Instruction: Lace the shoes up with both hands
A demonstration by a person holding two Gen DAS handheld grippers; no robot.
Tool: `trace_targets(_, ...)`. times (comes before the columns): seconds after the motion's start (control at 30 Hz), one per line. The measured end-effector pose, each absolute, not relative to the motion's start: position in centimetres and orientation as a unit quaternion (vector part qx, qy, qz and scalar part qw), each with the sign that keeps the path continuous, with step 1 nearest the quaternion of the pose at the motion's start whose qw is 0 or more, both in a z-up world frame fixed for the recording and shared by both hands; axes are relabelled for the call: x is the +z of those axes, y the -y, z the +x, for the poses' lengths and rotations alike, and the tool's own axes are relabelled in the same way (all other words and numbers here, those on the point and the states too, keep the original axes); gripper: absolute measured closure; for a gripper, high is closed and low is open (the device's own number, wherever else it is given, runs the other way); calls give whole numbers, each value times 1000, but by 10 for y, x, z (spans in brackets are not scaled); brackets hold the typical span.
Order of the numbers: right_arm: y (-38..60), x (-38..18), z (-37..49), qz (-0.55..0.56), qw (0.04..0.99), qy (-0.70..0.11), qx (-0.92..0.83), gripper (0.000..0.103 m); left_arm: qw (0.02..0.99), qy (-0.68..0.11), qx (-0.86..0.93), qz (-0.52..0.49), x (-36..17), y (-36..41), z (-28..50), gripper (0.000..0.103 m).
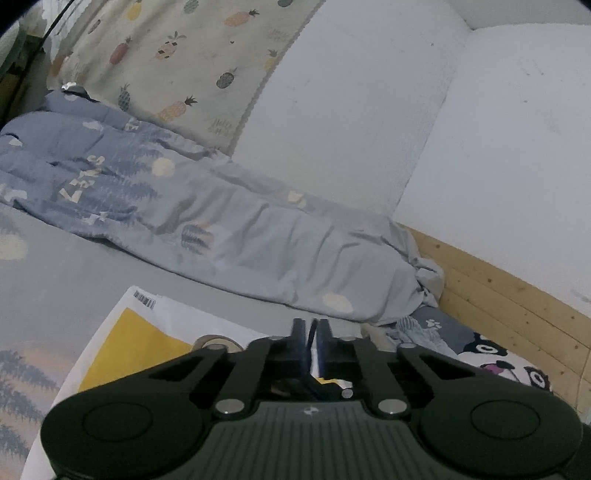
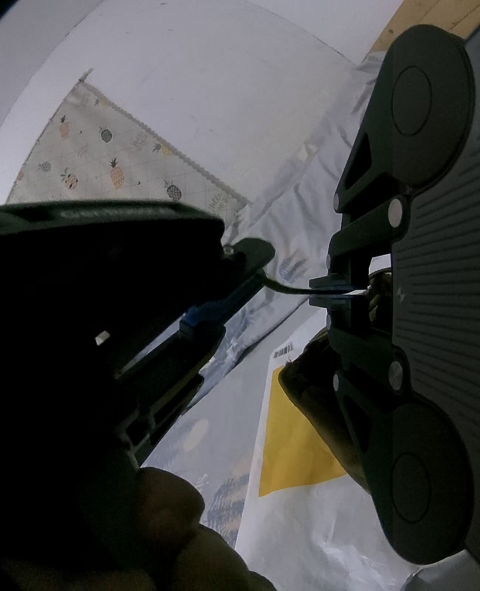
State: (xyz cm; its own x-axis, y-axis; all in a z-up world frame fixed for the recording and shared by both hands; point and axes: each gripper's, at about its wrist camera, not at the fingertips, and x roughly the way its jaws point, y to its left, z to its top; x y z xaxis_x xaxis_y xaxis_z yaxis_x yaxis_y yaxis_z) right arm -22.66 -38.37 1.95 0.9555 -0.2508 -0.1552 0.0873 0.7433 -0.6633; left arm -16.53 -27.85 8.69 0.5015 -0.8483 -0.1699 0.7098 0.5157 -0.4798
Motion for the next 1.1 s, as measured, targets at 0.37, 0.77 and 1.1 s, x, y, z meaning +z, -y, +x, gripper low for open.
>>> trace_targets(0.37,364,25,-229,-307,939,-134,-82,89,802,-252,-455,-294,70,250,-130,103)
trace_targets(0.77,373,58,-241,-196,972,-118,-57,82,824,-218,-483,-202,79,261,-143,103)
trace_targets(1.1,375,72,-255,-188,975,-119,-30,100,824,-217,-492,-180,79,263,-146,103)
